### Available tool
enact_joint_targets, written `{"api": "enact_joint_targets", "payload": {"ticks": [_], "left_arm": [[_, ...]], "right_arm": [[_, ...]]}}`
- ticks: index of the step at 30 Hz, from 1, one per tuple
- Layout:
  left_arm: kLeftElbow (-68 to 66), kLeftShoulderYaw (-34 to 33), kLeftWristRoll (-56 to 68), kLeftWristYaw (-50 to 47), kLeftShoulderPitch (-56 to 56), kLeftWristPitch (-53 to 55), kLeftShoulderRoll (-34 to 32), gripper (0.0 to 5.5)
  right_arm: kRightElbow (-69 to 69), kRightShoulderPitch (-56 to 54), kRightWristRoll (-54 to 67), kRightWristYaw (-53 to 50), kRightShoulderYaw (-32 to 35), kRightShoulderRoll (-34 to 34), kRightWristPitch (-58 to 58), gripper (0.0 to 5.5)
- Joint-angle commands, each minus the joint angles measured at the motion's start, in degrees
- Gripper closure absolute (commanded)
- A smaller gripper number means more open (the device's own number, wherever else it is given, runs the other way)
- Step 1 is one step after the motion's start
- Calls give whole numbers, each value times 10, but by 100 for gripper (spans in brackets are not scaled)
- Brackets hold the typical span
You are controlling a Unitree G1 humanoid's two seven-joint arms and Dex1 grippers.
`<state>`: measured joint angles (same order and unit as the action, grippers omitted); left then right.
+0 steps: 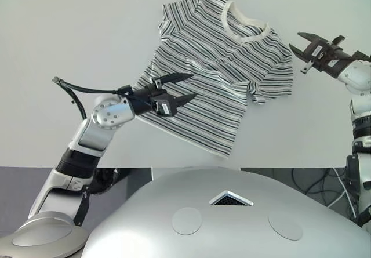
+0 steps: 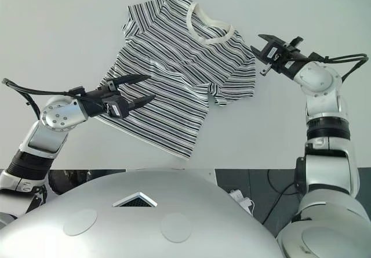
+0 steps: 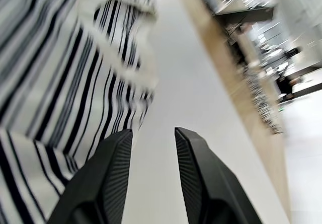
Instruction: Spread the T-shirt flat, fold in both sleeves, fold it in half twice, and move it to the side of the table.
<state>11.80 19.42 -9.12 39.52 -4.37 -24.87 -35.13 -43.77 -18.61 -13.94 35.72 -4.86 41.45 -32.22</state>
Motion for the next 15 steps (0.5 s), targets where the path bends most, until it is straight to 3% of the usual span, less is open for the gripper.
{"api": "enact_joint_targets", "payload": {"ticks": [1, 8, 15], "left_arm": [[-12, 37, -35, 8, -10, 15, 8, 297], [-53, 73, -84, 16, -44, 12, -10, 297], [-38, 91, -81, 48, -81, 12, -57, 297]], "right_arm": [[-87, -51, -42, -6, -39, -2, -21, 390], [-140, -69, -74, -17, -87, -7, -54, 390], [-203, -154, -219, -180, -183, 1, -37, 390]]}}
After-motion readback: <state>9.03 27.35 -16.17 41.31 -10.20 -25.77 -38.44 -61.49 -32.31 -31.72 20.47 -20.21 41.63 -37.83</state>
